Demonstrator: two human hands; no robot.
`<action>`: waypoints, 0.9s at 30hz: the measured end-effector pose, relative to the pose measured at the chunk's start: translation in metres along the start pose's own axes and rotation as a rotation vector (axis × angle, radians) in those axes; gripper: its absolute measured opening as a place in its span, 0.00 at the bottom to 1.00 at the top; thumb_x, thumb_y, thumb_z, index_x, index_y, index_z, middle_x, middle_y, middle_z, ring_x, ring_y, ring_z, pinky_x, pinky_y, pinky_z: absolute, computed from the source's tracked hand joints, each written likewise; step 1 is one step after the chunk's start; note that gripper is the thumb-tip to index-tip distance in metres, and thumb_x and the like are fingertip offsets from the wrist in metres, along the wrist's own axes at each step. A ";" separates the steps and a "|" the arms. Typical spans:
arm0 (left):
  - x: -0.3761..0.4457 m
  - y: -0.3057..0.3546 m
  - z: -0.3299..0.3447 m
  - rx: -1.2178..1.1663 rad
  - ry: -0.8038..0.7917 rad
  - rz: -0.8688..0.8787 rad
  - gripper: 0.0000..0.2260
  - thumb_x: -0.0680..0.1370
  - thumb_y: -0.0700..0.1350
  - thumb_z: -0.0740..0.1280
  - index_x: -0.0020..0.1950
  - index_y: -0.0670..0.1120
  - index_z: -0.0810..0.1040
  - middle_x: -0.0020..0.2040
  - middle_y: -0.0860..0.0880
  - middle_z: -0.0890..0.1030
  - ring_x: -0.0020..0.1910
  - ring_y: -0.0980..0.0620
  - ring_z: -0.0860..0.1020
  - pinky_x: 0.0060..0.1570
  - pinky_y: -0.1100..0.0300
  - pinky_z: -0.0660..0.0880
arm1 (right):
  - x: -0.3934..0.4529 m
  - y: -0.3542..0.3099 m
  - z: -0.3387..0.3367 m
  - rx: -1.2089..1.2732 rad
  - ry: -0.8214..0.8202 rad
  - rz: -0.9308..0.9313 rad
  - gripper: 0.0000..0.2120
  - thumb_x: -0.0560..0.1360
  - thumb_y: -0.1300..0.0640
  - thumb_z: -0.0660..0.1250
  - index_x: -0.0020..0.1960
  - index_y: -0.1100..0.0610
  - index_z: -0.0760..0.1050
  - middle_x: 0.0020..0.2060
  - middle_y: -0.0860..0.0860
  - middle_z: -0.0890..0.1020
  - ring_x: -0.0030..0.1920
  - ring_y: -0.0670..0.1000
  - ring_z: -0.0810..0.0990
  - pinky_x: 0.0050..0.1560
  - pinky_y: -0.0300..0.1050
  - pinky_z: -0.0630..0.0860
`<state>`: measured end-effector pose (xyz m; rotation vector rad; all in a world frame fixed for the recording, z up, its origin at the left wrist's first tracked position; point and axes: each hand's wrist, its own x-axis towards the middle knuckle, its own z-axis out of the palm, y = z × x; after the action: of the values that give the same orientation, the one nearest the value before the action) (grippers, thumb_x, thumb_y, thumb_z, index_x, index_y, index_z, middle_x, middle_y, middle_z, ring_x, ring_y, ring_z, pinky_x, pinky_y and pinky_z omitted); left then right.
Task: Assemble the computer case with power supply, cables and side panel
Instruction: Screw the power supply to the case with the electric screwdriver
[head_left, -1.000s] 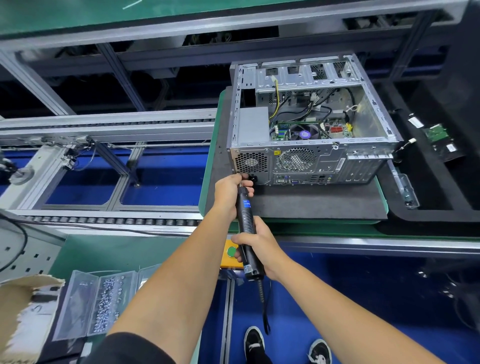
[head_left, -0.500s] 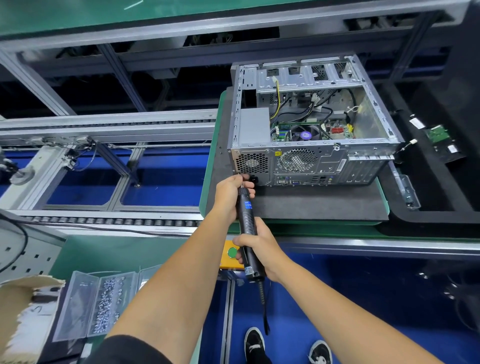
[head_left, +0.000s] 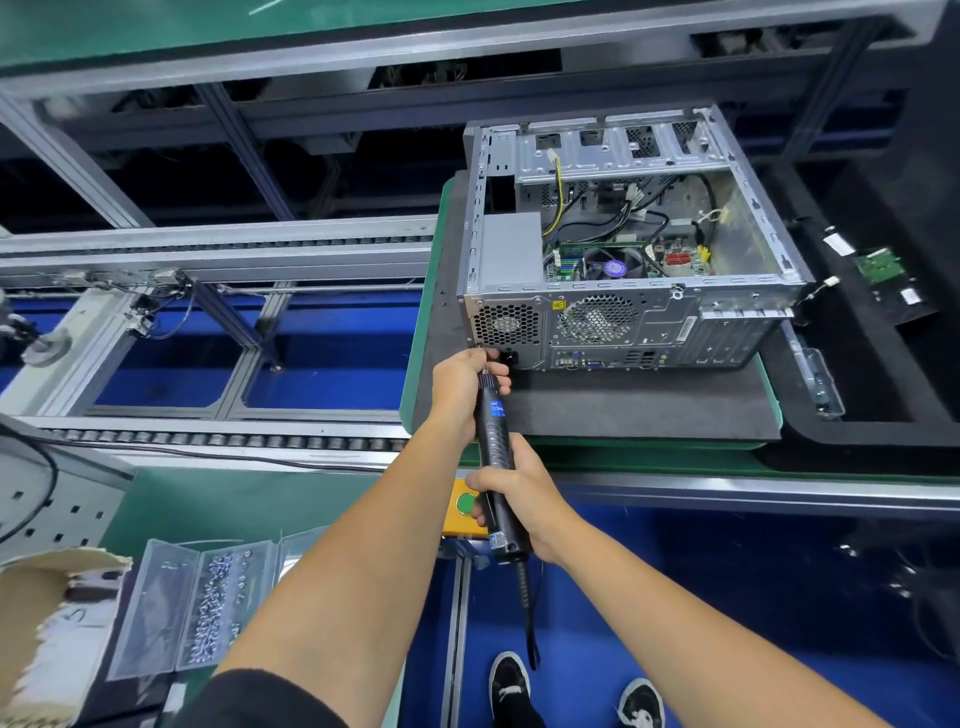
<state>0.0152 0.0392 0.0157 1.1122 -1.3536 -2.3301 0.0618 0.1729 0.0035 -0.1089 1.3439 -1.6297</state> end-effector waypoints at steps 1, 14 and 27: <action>0.000 0.000 0.000 0.002 0.003 0.003 0.09 0.82 0.39 0.57 0.50 0.38 0.75 0.33 0.44 0.77 0.28 0.51 0.75 0.28 0.60 0.75 | 0.000 0.000 0.000 -0.001 -0.001 -0.002 0.21 0.72 0.67 0.69 0.61 0.58 0.66 0.39 0.58 0.75 0.28 0.52 0.77 0.30 0.45 0.76; 0.002 0.006 0.000 0.016 0.001 -0.059 0.07 0.79 0.39 0.60 0.44 0.39 0.74 0.29 0.45 0.77 0.26 0.49 0.75 0.26 0.60 0.74 | 0.003 0.003 0.000 -0.004 0.001 -0.002 0.20 0.72 0.67 0.69 0.60 0.56 0.67 0.38 0.57 0.75 0.29 0.52 0.77 0.31 0.45 0.77; 0.004 0.005 0.003 -0.033 0.016 -0.088 0.09 0.81 0.41 0.59 0.43 0.42 0.73 0.29 0.48 0.75 0.25 0.53 0.72 0.24 0.63 0.71 | 0.000 -0.002 -0.003 0.012 -0.019 0.025 0.18 0.76 0.64 0.69 0.62 0.56 0.67 0.40 0.58 0.77 0.30 0.53 0.78 0.32 0.45 0.78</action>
<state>0.0095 0.0360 0.0188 1.2008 -1.2808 -2.3907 0.0591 0.1749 0.0036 -0.1000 1.3162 -1.6112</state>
